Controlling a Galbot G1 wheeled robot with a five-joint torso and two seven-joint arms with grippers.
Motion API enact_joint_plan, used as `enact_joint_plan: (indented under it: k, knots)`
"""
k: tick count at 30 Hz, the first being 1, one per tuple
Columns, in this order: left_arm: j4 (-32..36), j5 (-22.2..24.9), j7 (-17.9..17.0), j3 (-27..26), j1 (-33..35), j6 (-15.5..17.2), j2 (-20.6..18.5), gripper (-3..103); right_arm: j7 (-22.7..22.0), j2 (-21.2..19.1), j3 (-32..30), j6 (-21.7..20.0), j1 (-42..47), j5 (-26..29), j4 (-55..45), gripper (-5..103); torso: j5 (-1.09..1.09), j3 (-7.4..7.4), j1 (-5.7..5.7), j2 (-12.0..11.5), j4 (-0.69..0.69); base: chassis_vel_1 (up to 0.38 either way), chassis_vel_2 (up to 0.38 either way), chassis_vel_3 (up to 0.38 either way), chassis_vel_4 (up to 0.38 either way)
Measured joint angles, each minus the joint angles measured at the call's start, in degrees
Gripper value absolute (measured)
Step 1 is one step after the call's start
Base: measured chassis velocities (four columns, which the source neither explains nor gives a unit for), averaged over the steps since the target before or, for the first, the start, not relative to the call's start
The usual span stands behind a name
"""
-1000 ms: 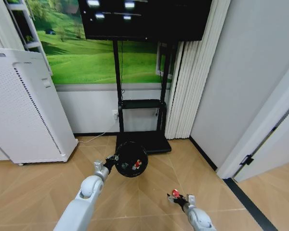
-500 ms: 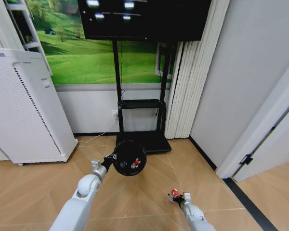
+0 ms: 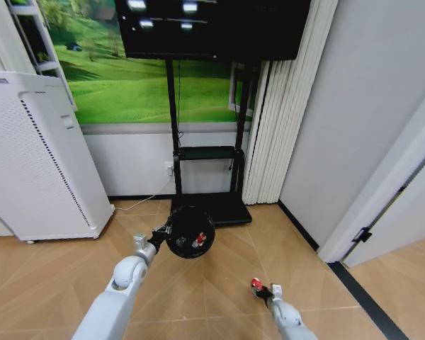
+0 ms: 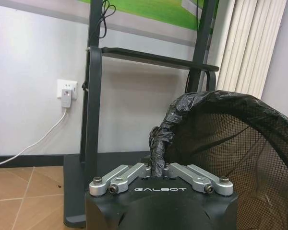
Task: Pick up the trash bin and place the garbage on the floor into it.
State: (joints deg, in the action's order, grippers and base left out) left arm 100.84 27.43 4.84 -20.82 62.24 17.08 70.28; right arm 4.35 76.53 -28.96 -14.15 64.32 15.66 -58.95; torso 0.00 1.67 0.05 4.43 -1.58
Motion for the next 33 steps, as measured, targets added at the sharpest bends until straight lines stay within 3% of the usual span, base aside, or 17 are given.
enact_joint_plan:
  k: [10,14,19,20,22,28,33]
  knots:
    - [-0.7,-0.3,-0.1,0.4,-0.1,0.0,0.3,4,-0.7,-0.4,-0.8,0.2,1.4,1.3,-3.7,47,0.02,0.00,0.00,0.0,0.00,0.000,0.000,0.000,0.000]
    - [-2.7,-0.7,0.0,-0.4,-0.4,-0.5,0.8,4,-2.4,-2.1,-3.5,-2.9,4.4,7.9,-16.2,47,-0.02,0.00,0.00,0.0,0.01,0.000,0.000,0.000,0.000]
    - [-5.6,-1.2,0.5,-1.5,-0.5,-1.2,1.1,4,-3.2,-3.7,-7.2,-5.5,7.2,12.5,-26.9,47,0.03,0.00,0.00,0.0,-0.03,0.000,0.000,0.000,0.000]
    - [-7.5,-1.3,0.6,-1.6,-0.8,-1.4,1.5,4,-4.0,-4.4,-9.3,-6.8,8.3,14.6,-34.2,47,-0.04,0.00,0.00,0.0,0.02,0.000,0.000,0.000,0.000]
    - [-8.7,-1.5,0.6,-1.2,-1.3,-1.5,2.0,4,-4.6,-4.7,-9.9,-7.7,9.2,16.1,-39.2,47,-0.02,0.00,0.00,0.0,0.01,0.000,0.000,0.000,0.000]
    - [-11.2,-3.0,0.5,3.5,-3.3,-2.0,2.9,4,-5.4,-4.2,-7.9,-8.6,11.3,17.9,-50.3,47,0.01,0.00,0.00,0.0,0.00,0.000,0.000,0.000,0.000]
    - [-12.7,-3.9,-0.1,9.1,-5.2,-2.0,4.7,4,-4.8,-3.1,-1.2,-9.3,13.0,15.7,-55.9,47,0.01,0.00,0.00,0.0,0.01,0.000,0.000,0.000,0.000]
